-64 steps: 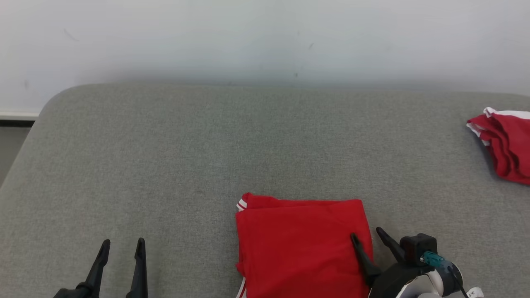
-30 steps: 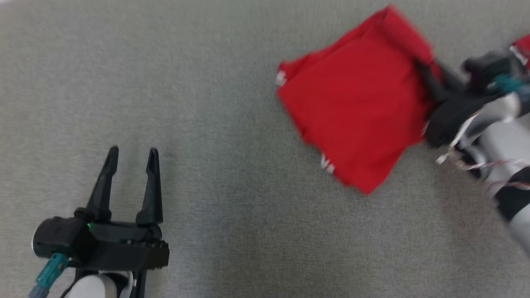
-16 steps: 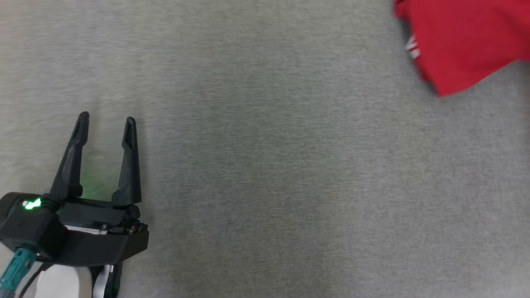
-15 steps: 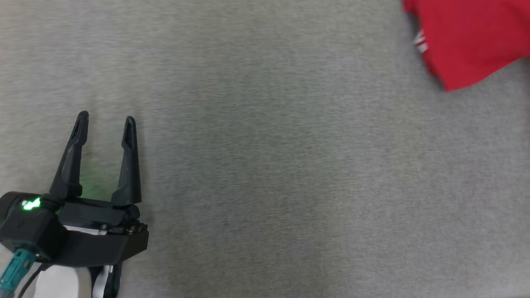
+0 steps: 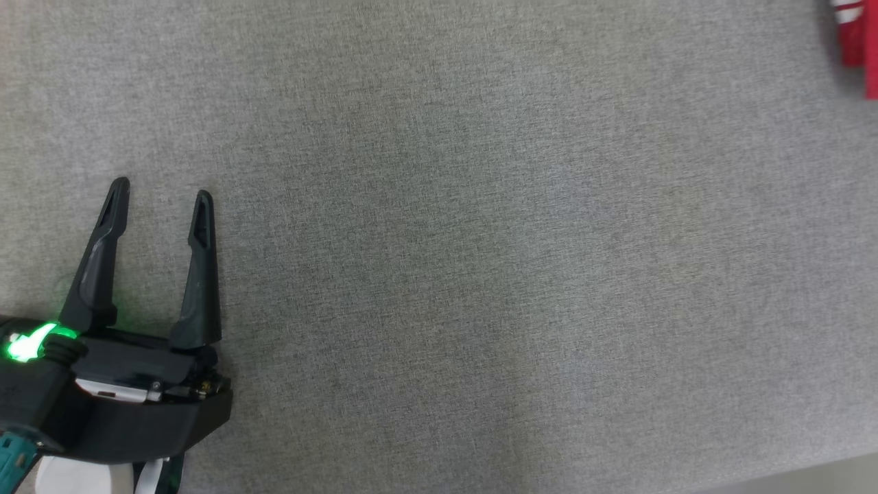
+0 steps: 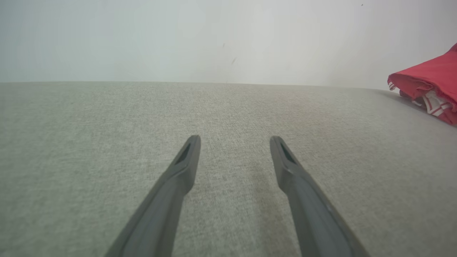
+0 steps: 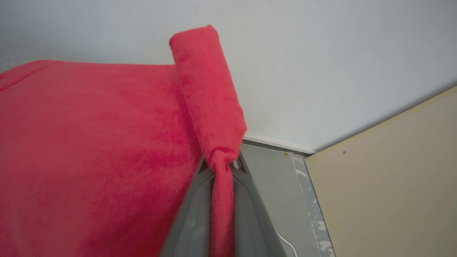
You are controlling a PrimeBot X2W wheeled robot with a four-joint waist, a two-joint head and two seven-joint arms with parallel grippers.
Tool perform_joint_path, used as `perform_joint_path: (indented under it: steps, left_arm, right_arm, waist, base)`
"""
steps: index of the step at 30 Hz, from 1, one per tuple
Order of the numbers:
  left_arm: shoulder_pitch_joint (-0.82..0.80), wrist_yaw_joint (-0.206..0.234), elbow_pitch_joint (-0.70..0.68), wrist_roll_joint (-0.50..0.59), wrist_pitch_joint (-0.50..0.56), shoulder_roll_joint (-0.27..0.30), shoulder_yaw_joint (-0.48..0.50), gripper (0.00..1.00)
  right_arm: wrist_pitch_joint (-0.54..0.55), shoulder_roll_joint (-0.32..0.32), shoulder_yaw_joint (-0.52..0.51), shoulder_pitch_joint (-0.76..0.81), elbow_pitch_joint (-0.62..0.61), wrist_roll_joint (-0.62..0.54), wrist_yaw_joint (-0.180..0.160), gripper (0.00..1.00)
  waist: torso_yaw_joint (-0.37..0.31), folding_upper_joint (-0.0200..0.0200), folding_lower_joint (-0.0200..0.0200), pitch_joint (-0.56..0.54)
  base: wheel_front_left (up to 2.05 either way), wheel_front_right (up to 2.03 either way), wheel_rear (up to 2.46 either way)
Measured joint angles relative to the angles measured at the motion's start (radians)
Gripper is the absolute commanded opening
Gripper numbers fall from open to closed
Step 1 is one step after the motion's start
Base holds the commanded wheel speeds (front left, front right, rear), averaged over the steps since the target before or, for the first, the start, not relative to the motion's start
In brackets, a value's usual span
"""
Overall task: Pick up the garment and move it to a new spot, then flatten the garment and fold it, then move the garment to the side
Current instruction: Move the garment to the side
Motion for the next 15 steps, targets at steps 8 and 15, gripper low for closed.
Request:
perform_joint_path:
  steps: [8,15]
  left_arm:
    - [-0.012,-0.001,-0.009,0.001,-0.001,0.014,-0.012,1.00]
    - [-0.012,-0.002,0.018,0.000,-0.001,0.011,-0.004,1.00]
  right_arm:
    - [-0.007,0.033,0.041,-0.068,0.143,-0.101,0.000,1.00]
    - [-0.103,0.109,0.027,-0.107,0.200,-0.144,0.000,1.00]
  waist:
    - [0.014,0.0000,0.0000,0.024]
    - [0.013,0.0001,0.0001,0.006]
  base:
    - [0.00,0.00,0.00]
    - [0.00,0.00,0.00]
